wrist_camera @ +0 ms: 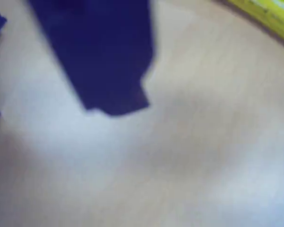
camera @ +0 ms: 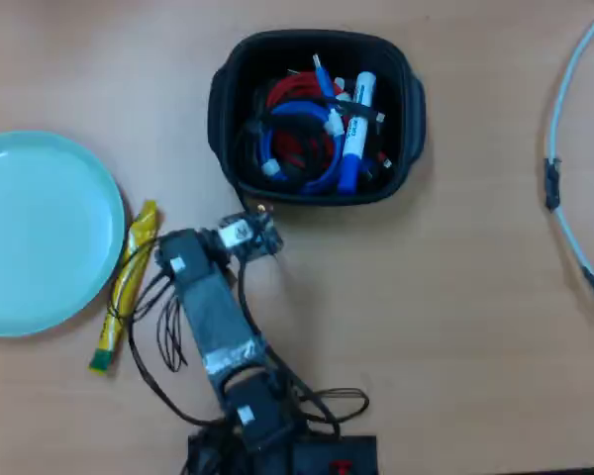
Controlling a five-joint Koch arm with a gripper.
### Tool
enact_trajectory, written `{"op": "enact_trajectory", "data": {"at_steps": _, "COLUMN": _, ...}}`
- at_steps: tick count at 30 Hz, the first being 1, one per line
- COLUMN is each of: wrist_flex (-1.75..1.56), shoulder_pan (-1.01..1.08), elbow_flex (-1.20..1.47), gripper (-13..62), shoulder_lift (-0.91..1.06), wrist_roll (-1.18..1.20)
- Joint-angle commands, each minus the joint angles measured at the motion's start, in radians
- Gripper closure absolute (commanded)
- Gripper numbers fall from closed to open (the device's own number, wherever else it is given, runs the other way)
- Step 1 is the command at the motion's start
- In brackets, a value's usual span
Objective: Pick up the yellow instant coffee stick, then put it in the black bowl
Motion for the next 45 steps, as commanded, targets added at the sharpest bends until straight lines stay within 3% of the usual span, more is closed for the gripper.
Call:
{"op": "enact_trajectory", "data": {"at_steps": 1, "wrist_flex": 0.084, "shoulder_pan": -0.037, "elbow_flex": -0.109, "gripper": -7.2, "shoulder_lift": -0.051, "wrist_roll": -0.029}}
{"op": "enact_trajectory", "data": {"at_steps": 8, "wrist_flex": 0.141, "shoulder_pan": -0.138, "elbow_flex": -0.236, "gripper": -7.0, "shoulder_lift": -0.164, "wrist_roll": -0.029}}
{"op": "enact_trajectory", "data": {"at_steps": 27, "wrist_flex": 0.133, "shoulder_pan": -0.483, "elbow_flex": -0.273, "gripper": -7.0, "shoulder_lift": -0.342, "wrist_roll": -0.034}}
{"op": "enact_trajectory", "data": {"at_steps": 45, "wrist_flex": 0.132, "shoulder_pan": -0.571, "elbow_flex": -0.331, "gripper": -7.0, "shoulder_lift": -0.477, "wrist_roll": -0.026}}
